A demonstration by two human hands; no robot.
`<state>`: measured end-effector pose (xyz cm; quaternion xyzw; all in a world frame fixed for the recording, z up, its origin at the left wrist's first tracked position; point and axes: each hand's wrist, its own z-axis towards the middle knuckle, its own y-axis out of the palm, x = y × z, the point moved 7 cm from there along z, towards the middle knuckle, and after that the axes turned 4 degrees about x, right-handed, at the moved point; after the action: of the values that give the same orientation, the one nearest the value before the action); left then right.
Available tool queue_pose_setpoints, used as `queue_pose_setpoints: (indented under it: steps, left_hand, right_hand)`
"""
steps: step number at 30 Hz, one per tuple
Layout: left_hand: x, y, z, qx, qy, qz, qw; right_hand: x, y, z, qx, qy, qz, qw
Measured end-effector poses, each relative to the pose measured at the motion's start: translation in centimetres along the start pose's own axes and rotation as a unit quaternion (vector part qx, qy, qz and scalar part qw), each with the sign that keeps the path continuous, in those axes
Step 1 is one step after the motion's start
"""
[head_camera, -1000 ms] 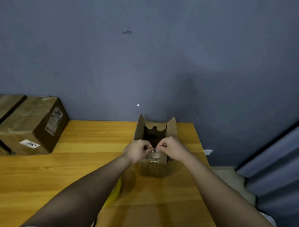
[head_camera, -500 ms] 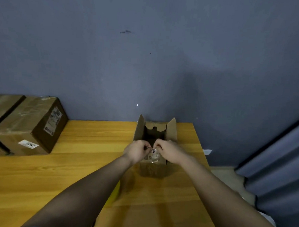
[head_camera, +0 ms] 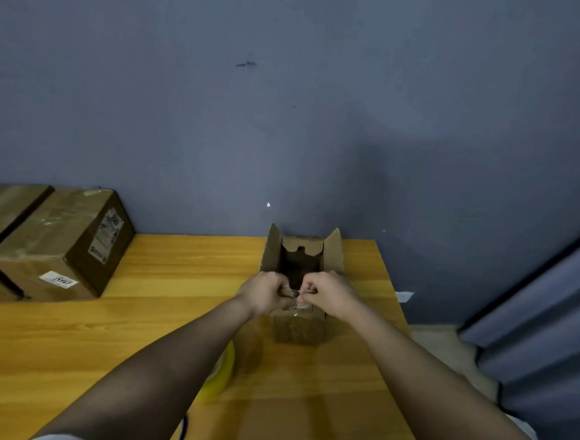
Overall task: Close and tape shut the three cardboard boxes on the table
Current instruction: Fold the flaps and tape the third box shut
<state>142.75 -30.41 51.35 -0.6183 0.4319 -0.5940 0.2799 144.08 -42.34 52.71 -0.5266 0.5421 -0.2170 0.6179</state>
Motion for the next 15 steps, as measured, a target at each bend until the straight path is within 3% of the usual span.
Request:
queue_pose_setpoints:
  steps: [6,15]
  left_hand:
    - [0.4,0.0,-0.3,0.016,0.007,0.05,0.999]
    - [1.2,1.1,-0.2,0.04,0.009,0.126,0.991]
  right_hand:
    - [-0.3,0.8,-1.0,-0.03,-0.045,-0.094,0.994]
    - [0.6,1.4,-1.0,-0.012,-0.01,-0.108,0.994]
